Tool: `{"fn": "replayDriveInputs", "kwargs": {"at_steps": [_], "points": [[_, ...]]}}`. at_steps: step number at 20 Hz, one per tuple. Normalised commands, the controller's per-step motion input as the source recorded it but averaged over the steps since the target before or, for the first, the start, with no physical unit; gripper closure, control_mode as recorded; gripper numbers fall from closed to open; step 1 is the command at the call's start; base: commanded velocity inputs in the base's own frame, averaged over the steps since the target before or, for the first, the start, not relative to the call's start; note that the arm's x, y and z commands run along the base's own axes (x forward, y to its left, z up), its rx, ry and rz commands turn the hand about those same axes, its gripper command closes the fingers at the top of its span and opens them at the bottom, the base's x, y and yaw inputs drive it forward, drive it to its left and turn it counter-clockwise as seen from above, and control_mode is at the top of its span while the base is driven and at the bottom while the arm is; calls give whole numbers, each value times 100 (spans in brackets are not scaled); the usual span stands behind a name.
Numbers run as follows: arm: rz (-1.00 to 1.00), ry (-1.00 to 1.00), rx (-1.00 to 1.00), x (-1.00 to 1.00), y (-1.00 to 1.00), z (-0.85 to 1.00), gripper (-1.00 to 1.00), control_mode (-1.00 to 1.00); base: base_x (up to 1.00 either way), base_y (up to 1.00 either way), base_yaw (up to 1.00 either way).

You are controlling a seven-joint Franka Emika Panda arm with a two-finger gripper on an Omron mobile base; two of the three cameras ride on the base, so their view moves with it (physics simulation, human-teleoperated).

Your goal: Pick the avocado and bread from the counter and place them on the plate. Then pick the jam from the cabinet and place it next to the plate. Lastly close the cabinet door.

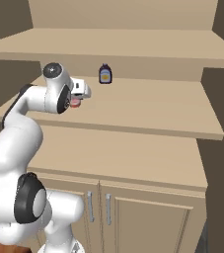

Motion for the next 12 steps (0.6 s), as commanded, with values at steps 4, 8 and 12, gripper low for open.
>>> {"fn": "replayDriveInputs", "kwargs": {"at_steps": [4,8,12], "points": [[0,0,0,12,0,-13,-100,-100,0,0,0],[0,1,0,13,0,-14,-100,-100,0,0,0],[0,2,0,16,0,-10,-100,-100,0,0,0]]}}
